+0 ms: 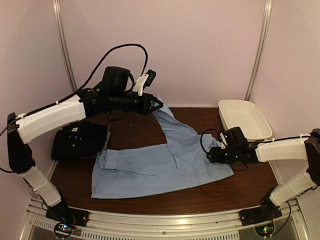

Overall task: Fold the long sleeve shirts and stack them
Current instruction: Smooth out the rectangle-folded shirt at the center of the board.

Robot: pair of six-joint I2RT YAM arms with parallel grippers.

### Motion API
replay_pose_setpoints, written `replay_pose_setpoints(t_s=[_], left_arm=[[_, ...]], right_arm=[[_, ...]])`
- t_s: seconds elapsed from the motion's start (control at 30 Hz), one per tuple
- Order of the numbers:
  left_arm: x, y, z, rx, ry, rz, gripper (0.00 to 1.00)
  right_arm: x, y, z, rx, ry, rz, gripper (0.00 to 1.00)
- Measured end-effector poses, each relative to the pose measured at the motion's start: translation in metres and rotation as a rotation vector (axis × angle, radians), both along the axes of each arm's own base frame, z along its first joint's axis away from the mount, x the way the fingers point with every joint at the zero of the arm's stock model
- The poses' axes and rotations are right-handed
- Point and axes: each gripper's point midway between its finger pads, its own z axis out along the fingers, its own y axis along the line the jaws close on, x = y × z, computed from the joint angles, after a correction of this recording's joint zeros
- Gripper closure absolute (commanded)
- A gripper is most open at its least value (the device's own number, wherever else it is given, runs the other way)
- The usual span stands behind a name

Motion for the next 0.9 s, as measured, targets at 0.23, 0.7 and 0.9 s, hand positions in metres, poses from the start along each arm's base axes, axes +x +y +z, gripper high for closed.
replay_pose_setpoints(t_s=[0.23,0.7,0.9], left_arm=[[-0.025,0.027,-0.034,0.045,0.067,0.013,1.0],[-0.096,0.116,-0.173,0.225,0.331,0.132,1.0],[-0.117,0.142,-0.206,0.236,0.409,0.195,1.0]], right_arm=[[-0.011,-0.005,0.026,0.017,-0.026,0.007,0.34],[-0.015,-0.017,0.035,-0.056,-0.013,0.008,0.34],[-0.016,-0.017,0.023,-0.078,0.021,0.012,0.34]])
